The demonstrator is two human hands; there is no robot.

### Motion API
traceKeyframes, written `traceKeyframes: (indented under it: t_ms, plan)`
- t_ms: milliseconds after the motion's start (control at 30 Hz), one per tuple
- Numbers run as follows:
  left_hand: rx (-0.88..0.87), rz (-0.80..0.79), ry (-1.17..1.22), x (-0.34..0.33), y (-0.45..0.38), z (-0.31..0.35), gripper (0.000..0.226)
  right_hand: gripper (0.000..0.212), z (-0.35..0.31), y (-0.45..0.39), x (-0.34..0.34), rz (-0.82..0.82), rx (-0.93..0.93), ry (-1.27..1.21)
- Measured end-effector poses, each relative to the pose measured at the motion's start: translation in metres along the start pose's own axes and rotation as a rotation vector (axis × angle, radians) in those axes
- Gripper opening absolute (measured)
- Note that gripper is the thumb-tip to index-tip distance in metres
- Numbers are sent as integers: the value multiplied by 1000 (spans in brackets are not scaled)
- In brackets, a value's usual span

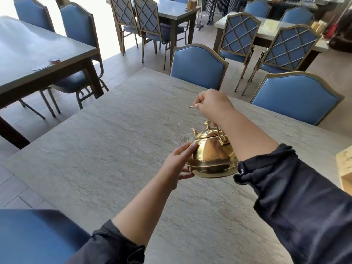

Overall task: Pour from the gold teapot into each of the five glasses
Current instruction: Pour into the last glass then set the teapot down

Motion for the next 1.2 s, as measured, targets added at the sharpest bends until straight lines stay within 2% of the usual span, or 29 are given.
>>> traceKeyframes:
  t_ms: [1200]
  plan:
    - [-47,10,46,-2,6,3,63,17,-11,-10,-1,-67,39,25]
Point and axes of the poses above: each hand's wrist, its own y-axis away from the middle knuckle, its own x-axis out of the back of the hand, z = x × y, the point moved 8 cm from there along -y, towards the middle knuckle, and after that the axes turned 12 degrees about x, right-handed, at the moved point
